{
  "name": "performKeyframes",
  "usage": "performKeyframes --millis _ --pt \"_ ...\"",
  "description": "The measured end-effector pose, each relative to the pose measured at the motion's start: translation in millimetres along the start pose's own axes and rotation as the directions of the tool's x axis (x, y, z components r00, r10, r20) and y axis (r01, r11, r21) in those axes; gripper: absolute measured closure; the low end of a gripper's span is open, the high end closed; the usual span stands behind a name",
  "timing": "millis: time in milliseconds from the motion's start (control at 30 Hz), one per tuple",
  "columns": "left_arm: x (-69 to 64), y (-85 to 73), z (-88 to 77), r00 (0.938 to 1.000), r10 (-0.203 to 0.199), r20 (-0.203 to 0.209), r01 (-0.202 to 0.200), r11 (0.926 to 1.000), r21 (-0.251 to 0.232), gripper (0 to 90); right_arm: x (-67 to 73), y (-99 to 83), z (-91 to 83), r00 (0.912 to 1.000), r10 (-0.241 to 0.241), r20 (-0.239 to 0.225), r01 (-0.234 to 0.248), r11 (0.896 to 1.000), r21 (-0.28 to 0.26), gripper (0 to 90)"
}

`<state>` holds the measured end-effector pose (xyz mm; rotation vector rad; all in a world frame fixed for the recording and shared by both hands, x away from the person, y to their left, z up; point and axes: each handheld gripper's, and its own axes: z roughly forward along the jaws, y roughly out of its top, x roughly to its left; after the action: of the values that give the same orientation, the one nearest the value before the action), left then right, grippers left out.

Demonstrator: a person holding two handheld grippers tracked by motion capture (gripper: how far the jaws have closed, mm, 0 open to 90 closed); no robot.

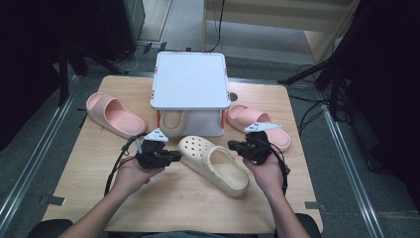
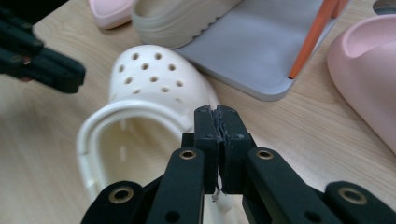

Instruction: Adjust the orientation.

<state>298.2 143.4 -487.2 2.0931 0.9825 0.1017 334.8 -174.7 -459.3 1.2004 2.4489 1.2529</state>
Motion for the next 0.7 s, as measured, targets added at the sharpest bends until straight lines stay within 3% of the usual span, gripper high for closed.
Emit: performKeyframes --millis 300,700 --pt "-2.3 -3.6 17.6 1.0 -0.006 -0.001 0.006 0.9998 0.018 80.7 -4.1 0.8 26.6 0.9998 -0.016 0.007 0.016 0.998 0.055 88.0" --pt "3.3 -1.5 23.5 0.9999 -0.012 0.003 0.012 0.9999 0.01 80.7 2.2 -5.1 23.6 0.9997 -0.001 0.023 0.0 0.999 0.051 88.5"
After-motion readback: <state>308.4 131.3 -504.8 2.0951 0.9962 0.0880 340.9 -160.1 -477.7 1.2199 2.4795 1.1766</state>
